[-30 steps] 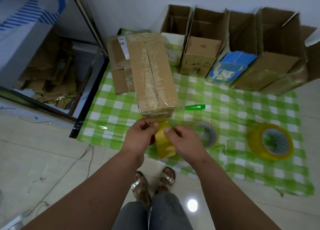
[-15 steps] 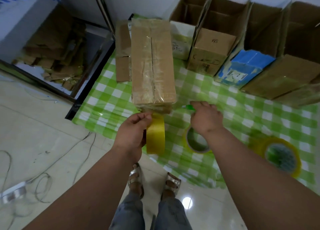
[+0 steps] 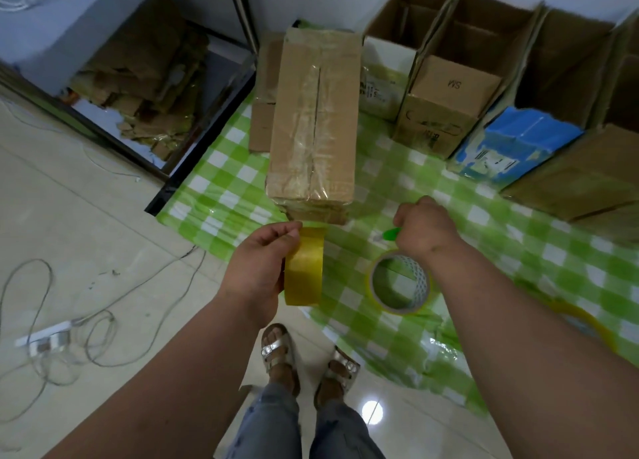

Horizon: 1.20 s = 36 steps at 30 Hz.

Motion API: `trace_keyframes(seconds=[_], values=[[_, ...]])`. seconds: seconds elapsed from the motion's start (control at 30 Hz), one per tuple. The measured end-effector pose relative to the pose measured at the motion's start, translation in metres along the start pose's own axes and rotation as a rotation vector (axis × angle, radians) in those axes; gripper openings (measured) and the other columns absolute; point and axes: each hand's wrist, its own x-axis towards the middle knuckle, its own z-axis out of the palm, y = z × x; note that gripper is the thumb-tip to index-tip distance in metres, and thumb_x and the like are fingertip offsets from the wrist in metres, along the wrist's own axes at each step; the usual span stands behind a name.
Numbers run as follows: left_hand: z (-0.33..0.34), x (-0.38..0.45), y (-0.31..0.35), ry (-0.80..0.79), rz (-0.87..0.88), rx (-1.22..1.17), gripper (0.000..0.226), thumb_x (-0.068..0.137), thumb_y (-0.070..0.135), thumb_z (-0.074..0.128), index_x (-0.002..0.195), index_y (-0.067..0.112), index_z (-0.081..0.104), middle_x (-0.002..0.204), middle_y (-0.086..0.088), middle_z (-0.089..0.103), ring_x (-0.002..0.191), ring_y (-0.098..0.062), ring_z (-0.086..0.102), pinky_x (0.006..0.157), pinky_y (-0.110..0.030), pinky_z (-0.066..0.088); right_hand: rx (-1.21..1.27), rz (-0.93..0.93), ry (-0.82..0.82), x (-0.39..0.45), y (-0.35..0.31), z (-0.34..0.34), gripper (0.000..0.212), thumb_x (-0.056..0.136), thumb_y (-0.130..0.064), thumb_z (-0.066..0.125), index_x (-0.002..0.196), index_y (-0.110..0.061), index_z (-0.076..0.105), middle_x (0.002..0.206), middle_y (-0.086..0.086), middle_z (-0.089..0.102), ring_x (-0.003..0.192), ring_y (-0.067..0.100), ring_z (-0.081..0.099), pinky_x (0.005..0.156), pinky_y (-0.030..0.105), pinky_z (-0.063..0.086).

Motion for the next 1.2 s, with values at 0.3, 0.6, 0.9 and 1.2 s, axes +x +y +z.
trace_keyframes(seconds=[0.3, 0.6, 0.9, 1.2], values=[[-0.003, 0.001, -0.002, 0.004, 0.025, -0.001, 0.012, 0.092, 0.010, 0.065, 0.087, 0.017, 0.073, 0.106, 0.004, 0.073, 0.085, -0.021, 0.064, 0.070, -0.039, 0.050, 0.095, -0.020, 0.242, -0.016, 0.008, -0.002, 0.014, 0.094, -0.013, 0.048, 0.108, -0.014, 0.047, 0.108, 0.010, 0.058, 0.097, 0.031, 0.054, 0.088, 0.041, 0.037], [-0.003, 0.001, -0.001, 0.008, 0.012, -0.038, 0.016, 0.090, 0.010, 0.067, 0.080, 0.019, 0.075, 0.107, 0.005, 0.074, 0.082, -0.022, 0.066, 0.066, -0.036, 0.052, 1.068, -0.162, 0.066, -0.106, -0.033, -0.024, 0.018, 0.098, -0.014, 0.055, 0.097, -0.032, 0.050, 0.084, -0.004, 0.067, 0.055, 0.003, 0.057, 0.056, 0.022, 0.049], [-0.001, -0.002, -0.002, -0.012, 0.010, -0.003, 0.014, 0.091, 0.014, 0.067, 0.081, 0.020, 0.074, 0.089, -0.001, 0.073, 0.074, -0.019, 0.062, 0.057, -0.030, 0.048, 0.904, -0.307, 0.222, -0.128, -0.043, -0.018, 0.029, 0.090, -0.018, 0.067, 0.096, -0.044, 0.056, 0.071, -0.010, 0.059, 0.057, 0.003, 0.053, 0.051, 0.018, 0.043], [-0.003, -0.004, 0.000, -0.054, -0.014, -0.010, 0.009, 0.092, 0.016, 0.066, 0.086, 0.016, 0.073, 0.086, -0.008, 0.070, 0.077, -0.025, 0.062, 0.064, -0.034, 0.049, 0.462, -0.490, 0.319, -0.117, -0.075, -0.018, 0.020, 0.089, -0.020, 0.062, 0.104, -0.033, 0.058, 0.097, -0.007, 0.063, 0.084, 0.016, 0.059, 0.070, 0.037, 0.051]])
